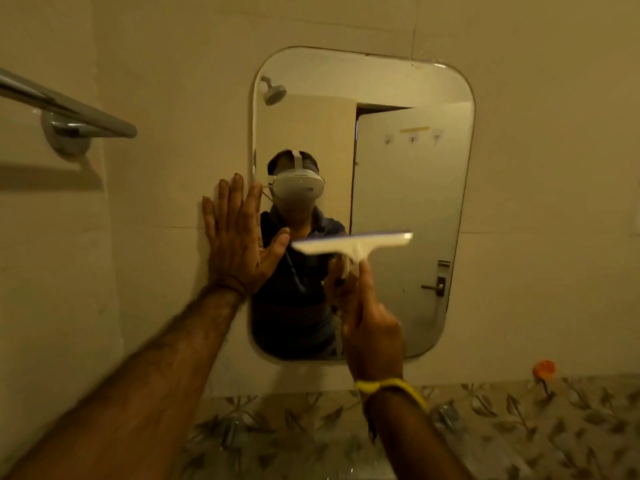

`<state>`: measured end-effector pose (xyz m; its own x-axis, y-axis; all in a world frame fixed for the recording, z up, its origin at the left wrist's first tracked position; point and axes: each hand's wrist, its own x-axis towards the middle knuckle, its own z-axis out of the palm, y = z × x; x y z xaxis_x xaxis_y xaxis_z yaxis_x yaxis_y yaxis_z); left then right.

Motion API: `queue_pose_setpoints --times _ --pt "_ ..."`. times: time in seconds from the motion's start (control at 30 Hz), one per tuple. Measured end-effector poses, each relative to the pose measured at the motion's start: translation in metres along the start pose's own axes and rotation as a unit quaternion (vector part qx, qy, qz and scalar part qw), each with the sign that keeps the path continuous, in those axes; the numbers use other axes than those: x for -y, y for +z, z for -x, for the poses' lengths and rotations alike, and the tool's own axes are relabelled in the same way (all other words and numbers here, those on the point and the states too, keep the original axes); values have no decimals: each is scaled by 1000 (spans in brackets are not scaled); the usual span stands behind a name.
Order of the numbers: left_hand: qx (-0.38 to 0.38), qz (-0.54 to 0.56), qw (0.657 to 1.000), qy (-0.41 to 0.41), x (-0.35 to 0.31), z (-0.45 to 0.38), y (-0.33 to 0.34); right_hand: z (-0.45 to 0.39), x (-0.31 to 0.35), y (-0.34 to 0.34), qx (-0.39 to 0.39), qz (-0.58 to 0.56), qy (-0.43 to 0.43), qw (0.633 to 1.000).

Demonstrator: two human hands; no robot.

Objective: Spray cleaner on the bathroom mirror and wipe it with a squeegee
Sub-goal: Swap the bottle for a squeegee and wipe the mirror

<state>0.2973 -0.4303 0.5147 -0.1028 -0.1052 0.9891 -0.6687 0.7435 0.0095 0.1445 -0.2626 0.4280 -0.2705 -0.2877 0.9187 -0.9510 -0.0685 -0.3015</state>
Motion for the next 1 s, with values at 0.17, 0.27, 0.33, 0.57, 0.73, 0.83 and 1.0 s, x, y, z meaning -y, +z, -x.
queue_pose_setpoints --times 0.17,0.27,0.33,0.57,0.73,0.83,1.0 --pt "62 -74 995 -29 -17 6 -3 74 -31 -17 72 20 68 995" --pt "95 -80 990 -64 -32 2 -9 56 -24 -37 47 -43 77 995" --pt "117 -74 987 -81 -36 -1 -13 17 -10 -49 -11 -111 76 991" --pt "189 -76 973 -108 -43 -8 -29 -209 30 -73 -143 -66 34 987" --pt "188 -97 970 -123 -47 -7 -22 -229 22 -67 -99 -12 50 994" --pt "177 -113 971 -117 -45 -5 -16 -183 4 -55 -126 -24 39 991" --pt "156 -112 974 -120 -49 -1 -11 -62 -22 -36 -61 -21 55 996"
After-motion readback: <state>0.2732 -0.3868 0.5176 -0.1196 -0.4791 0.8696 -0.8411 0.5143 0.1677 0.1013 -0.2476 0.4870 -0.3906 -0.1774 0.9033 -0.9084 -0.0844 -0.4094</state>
